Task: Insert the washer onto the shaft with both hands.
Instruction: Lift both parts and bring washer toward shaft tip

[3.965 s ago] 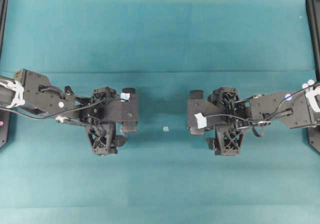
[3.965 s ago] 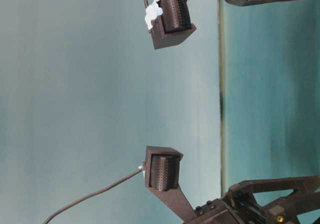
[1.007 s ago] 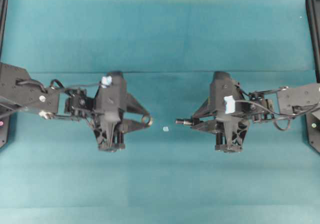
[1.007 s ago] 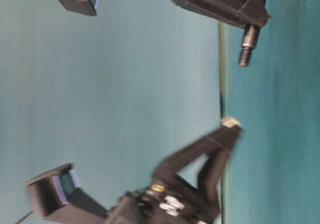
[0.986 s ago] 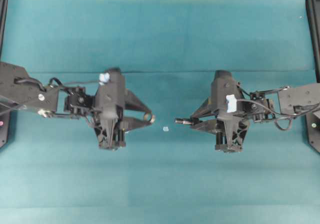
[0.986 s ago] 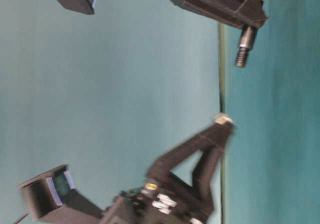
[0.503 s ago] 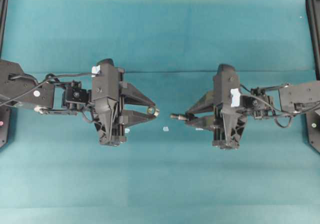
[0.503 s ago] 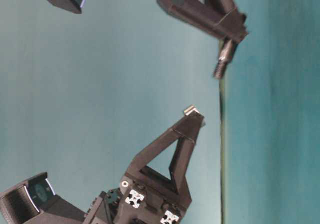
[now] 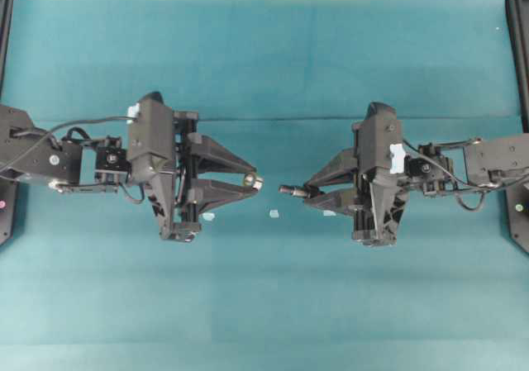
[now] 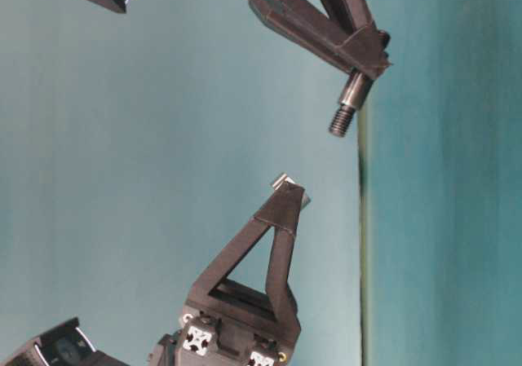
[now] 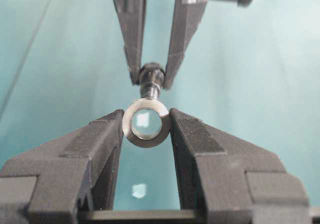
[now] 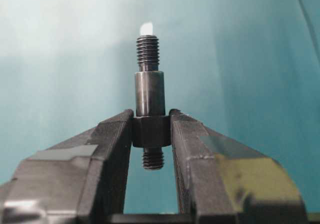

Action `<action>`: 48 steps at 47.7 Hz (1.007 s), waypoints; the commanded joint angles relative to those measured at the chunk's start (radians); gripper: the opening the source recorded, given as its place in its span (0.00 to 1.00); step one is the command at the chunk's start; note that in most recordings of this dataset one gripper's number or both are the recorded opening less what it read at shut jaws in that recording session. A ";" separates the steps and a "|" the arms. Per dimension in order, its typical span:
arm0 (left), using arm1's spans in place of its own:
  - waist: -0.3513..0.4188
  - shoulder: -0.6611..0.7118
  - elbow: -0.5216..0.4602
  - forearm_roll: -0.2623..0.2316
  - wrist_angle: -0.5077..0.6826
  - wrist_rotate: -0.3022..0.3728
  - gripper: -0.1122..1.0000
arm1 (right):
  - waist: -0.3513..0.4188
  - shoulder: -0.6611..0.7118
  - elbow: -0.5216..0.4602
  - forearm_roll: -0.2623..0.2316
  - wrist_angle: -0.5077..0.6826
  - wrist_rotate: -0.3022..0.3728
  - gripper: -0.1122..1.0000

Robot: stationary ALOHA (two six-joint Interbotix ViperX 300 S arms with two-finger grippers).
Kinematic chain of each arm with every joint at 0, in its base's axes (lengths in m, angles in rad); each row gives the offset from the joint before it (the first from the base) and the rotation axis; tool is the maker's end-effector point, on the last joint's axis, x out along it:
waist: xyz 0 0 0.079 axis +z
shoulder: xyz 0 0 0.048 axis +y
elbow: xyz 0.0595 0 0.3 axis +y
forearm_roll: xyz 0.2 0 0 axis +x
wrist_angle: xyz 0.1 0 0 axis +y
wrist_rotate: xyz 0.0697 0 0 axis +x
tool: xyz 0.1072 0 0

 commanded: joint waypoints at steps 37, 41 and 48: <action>-0.006 0.035 -0.049 0.000 -0.023 0.000 0.42 | -0.006 0.040 -0.005 0.031 -0.158 0.012 0.10; -0.006 0.035 -0.051 0.000 -0.023 0.000 0.42 | -0.008 0.041 -0.005 0.031 -0.160 0.012 0.10; -0.006 0.035 -0.052 0.000 -0.023 0.000 0.41 | -0.008 0.043 -0.005 0.031 -0.160 0.012 0.10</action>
